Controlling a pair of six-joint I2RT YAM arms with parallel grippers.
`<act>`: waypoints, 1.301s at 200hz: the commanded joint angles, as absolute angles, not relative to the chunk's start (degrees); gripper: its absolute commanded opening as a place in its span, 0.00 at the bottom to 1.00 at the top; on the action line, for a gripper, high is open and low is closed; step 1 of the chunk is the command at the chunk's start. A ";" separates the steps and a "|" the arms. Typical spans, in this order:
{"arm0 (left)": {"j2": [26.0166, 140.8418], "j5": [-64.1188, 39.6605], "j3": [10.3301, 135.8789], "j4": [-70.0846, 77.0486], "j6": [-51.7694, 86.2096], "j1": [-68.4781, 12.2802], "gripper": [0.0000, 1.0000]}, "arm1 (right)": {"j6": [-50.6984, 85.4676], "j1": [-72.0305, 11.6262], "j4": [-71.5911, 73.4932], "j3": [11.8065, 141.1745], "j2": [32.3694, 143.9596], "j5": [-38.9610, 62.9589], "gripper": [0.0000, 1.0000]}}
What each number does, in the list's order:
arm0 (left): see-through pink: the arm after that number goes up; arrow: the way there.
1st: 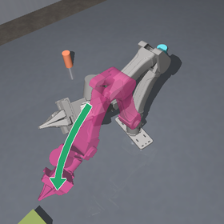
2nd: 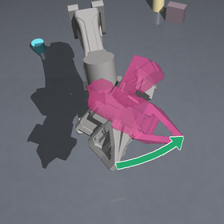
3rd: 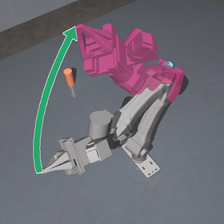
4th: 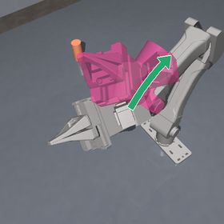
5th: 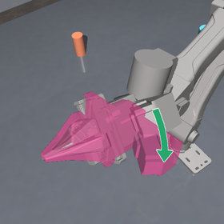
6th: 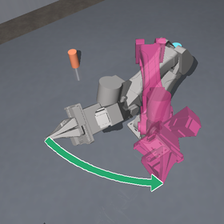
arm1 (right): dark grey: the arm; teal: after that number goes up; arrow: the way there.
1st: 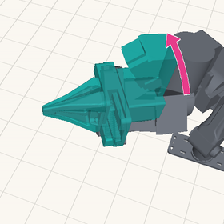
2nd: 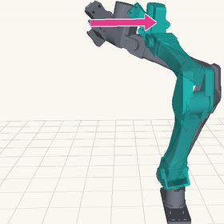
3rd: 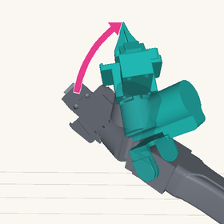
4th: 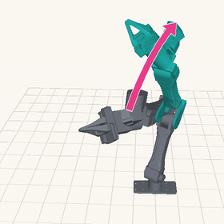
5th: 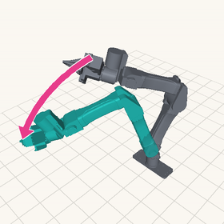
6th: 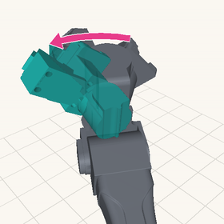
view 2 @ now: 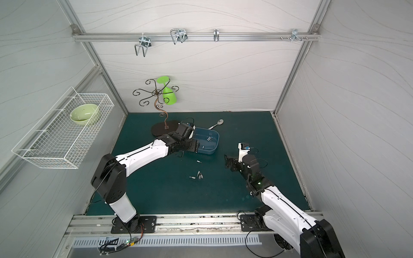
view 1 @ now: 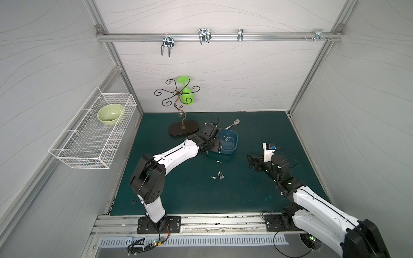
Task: Put the bit on the desktop into the storage box
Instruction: Place the screwdriver bit in the storage box, then pick up the screwdriver bit from the center of the board.
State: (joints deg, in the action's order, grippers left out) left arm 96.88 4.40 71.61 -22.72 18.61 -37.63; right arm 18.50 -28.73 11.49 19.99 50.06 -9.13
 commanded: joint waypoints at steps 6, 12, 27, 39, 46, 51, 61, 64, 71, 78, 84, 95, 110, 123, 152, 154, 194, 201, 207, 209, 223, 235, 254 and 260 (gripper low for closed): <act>92.25 3.20 67.24 -23.26 17.72 -40.32 0.73 | 18.52 -28.39 11.43 21.35 49.92 -8.79 0.99; 91.30 3.16 66.13 -23.52 17.43 -41.10 0.73 | 18.52 -28.39 11.34 21.36 50.01 -8.75 0.99; 89.59 3.28 63.84 -24.60 17.35 -42.38 0.73 | 18.50 -28.39 11.33 21.34 50.01 -8.79 0.99; 88.67 3.35 62.26 -25.52 18.11 -43.12 0.73 | 18.47 -28.40 11.34 21.39 50.01 -8.75 0.99; 88.22 3.42 61.41 -25.98 18.70 -43.41 0.73 | 18.46 -28.40 11.34 21.36 50.03 -8.79 0.99; 87.87 3.78 60.76 -26.22 19.31 -43.66 0.72 | 18.49 -28.39 11.34 21.29 50.10 -8.80 0.99; 87.09 4.11 59.39 -26.19 20.53 -44.14 0.72 | 18.46 -28.39 11.34 21.27 50.09 -8.81 0.99; 86.83 4.19 59.01 -26.04 20.87 -44.40 0.72 | 18.49 -28.39 11.33 21.28 50.15 -8.92 0.99; 86.35 4.54 58.08 -25.80 21.82 -44.68 0.71 | 18.48 -28.39 11.30 21.36 50.19 -8.95 0.99; 85.99 4.90 57.16 -25.62 22.75 -44.94 0.71 | 18.47 -28.39 11.33 21.36 50.19 -8.96 0.99; 85.86 5.01 56.52 -25.46 23.50 -45.13 0.71 | 18.49 -28.39 11.30 21.36 50.19 -8.92 0.99; 85.87 5.37 55.78 -25.14 24.72 -45.37 0.70 | 18.58 -28.39 11.19 21.36 50.19 -8.96 0.99; 86.43 6.30 55.18 -24.70 25.74 -45.59 0.69 | 18.63 -28.39 11.15 21.26 50.10 -8.94 0.99; 87.23 6.51 55.09 -23.75 25.75 -45.68 0.68 | 18.73 -28.39 11.16 21.27 50.17 -8.95 0.99; 89.98 6.49 55.75 -20.80 24.17 -45.77 0.67 | 18.55 -28.39 11.07 21.27 50.10 -9.03 0.99; 90.17 6.50 55.79 -20.63 23.95 -45.74 0.67 | 18.59 -28.39 11.07 21.27 50.10 -9.11 0.99; 94.80 6.67 58.83 -19.57 20.91 -45.71 0.67 | 18.54 -28.39 11.07 21.18 50.14 -9.31 0.99; 95.41 6.64 59.26 -19.45 20.71 -45.71 0.67 | 18.47 -28.39 11.07 21.18 50.19 -9.31 0.99; 95.84 6.53 59.52 -19.38 20.61 -45.66 0.67 | 18.39 -28.39 11.14 21.18 50.19 -9.27 0.99; 95.99 6.42 59.57 -19.35 20.58 -45.74 0.67 | 18.48 -28.39 11.09 21.18 50.19 -9.26 0.99; 96.57 5.87 59.76 -19.16 20.68 -45.75 0.67 | 18.47 -28.39 11.12 21.17 50.19 -9.26 0.99; 96.92 5.37 59.63 -18.93 20.83 -45.71 0.66 | 18.46 -28.39 11.07 21.18 50.27 -9.32 0.99; 97.28 4.51 59.50 -18.89 21.02 -45.82 0.64 | 18.50 -28.39 11.16 21.18 50.36 -9.32 0.99; 97.38 4.32 59.41 -18.96 21.15 -45.93 0.63 | 18.54 -28.39 11.19 21.18 50.37 -9.32 0.99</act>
